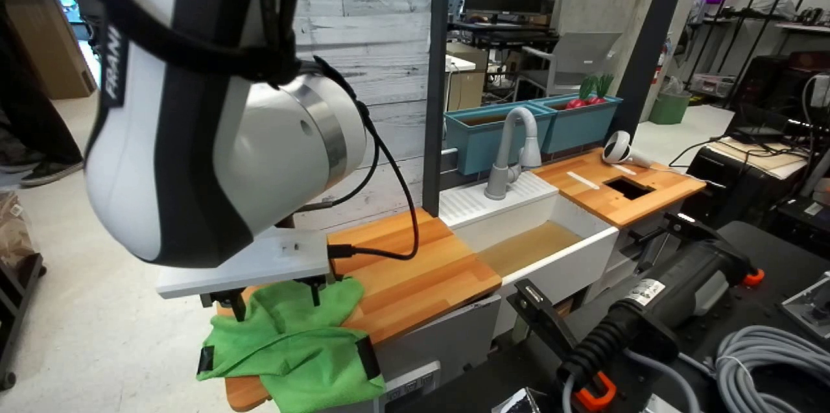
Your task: Move the green cloth
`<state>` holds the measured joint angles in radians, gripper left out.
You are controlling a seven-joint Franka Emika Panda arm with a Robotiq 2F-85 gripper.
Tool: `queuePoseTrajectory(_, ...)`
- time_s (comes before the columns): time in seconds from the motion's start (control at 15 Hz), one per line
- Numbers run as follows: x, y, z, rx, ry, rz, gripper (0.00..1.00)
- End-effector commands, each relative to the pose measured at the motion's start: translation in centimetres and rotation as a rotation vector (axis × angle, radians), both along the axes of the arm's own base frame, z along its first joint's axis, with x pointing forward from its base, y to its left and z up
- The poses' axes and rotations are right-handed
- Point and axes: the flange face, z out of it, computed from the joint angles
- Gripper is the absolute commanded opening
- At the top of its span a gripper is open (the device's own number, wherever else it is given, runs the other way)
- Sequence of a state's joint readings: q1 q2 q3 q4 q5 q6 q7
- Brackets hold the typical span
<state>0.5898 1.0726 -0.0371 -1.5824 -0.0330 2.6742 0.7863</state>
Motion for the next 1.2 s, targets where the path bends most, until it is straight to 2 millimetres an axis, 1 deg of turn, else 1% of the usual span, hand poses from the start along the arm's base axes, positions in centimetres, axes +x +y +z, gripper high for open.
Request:
queuePoseTrajectory(0.0, 0.9, 0.7, -1.7, 0.003, -0.033, 0.025, 1.00)
queuePoseTrajectory(0.27, 1.1, 0.7, -3.2, 0.007, -0.030, 0.029, 1.00)
queuePoseTrajectory(0.4, 1.5, 0.3, -3.7, 0.007, -0.028, 0.026, 1.00)
queuePoseTrajectory(0.67, 1.9, -1.1, -3.4, 0.009, -0.024, 0.010, 1.00)
queuePoseTrajectory(0.8, 2.2, -2.3, -3.3, 0.012, -0.027, -0.011, 1.00)
queuePoseTrajectory(0.93, 2.7, -4.0, -3.6, 0.008, -0.024, -0.045, 1.00)
queuePoseTrajectory(1.13, 3.2, -7.3, -4.3, -0.006, -0.013, -0.108, 1.00)
